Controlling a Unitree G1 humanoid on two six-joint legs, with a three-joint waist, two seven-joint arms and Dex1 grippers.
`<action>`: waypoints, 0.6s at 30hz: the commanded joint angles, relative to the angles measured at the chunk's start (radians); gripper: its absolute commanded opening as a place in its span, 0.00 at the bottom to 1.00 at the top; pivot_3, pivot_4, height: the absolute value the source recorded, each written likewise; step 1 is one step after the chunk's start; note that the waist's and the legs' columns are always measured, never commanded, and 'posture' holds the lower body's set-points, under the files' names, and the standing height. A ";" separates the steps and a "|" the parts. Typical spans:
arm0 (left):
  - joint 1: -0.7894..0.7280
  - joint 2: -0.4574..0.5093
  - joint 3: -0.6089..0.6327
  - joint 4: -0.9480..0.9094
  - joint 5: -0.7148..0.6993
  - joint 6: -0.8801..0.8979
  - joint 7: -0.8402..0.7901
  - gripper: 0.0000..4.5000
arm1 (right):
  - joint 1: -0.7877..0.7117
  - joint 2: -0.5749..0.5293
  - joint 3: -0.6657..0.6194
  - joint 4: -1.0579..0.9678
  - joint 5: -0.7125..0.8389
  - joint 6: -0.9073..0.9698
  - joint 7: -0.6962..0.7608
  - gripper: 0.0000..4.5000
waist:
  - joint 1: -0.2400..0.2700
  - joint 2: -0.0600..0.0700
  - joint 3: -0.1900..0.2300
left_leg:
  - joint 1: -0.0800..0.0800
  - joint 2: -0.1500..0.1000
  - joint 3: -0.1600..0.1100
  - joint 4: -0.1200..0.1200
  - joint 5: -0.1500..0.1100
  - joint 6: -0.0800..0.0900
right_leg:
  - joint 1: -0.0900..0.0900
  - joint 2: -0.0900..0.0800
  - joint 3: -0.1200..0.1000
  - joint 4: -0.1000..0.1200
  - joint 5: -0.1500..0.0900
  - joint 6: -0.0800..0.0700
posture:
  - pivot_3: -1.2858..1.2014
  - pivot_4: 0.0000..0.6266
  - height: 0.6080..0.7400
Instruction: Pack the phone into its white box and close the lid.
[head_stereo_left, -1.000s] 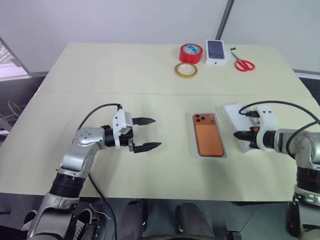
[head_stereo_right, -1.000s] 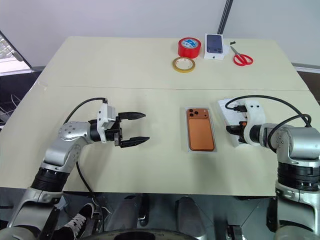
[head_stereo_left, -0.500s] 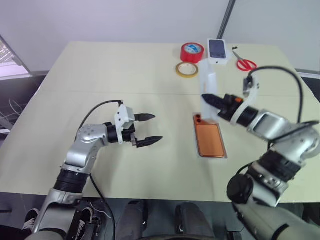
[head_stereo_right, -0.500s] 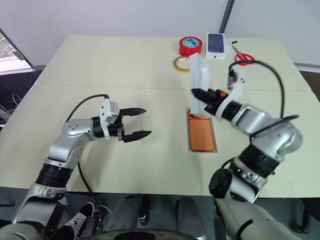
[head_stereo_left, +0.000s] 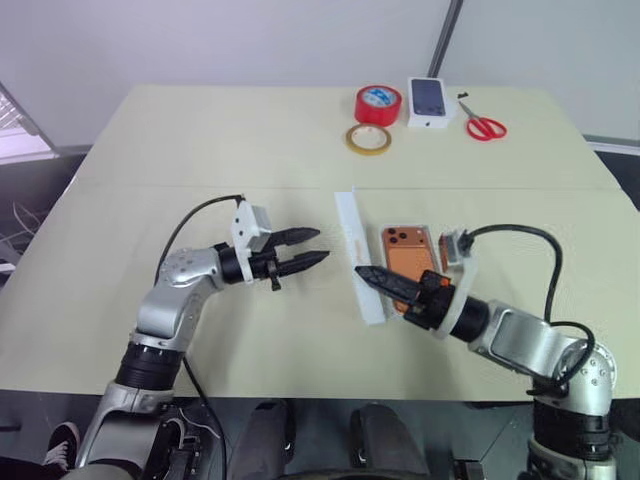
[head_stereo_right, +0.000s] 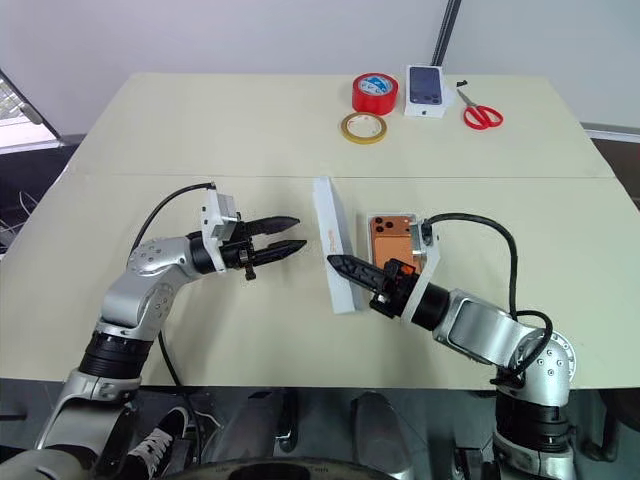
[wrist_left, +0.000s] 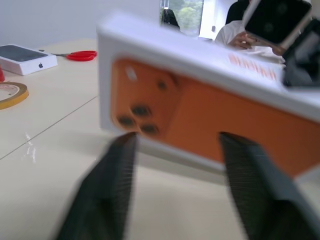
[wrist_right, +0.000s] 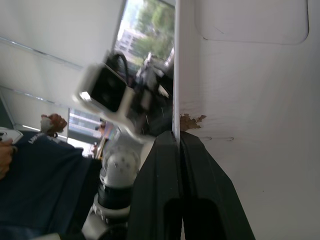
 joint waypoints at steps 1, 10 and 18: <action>0.021 -0.020 -0.010 -0.062 -0.025 0.015 0.011 0.14 | 0.000 -0.031 0.033 0.017 0.039 -0.089 -0.031 0.00 | 0.003 0.000 0.000 | 0.000 0.000 0.000 0.000 0.000 0.000 | 0.000 0.000 0.000 0.000 0.000 0.000 | 0.52 0.24 1.00; -0.019 -0.153 -0.132 0.113 0.118 -0.086 0.069 0.01 | -0.029 -0.189 0.058 0.124 -0.042 -0.132 0.003 0.00 | 0.014 0.000 0.000 | 0.000 0.000 0.000 0.003 -0.001 0.001 | 0.003 -0.001 -0.001 -0.001 0.000 0.000 | 0.52 0.24 1.00; -0.155 -0.310 -0.148 0.355 0.167 -0.177 0.098 0.00 | -0.036 -0.273 -0.003 0.211 -0.110 -0.161 0.115 0.14 | 0.016 -0.001 0.000 | 0.000 0.000 -0.001 0.009 -0.003 0.005 | 0.007 0.000 -0.003 -0.002 0.000 0.000 | 0.52 0.24 1.00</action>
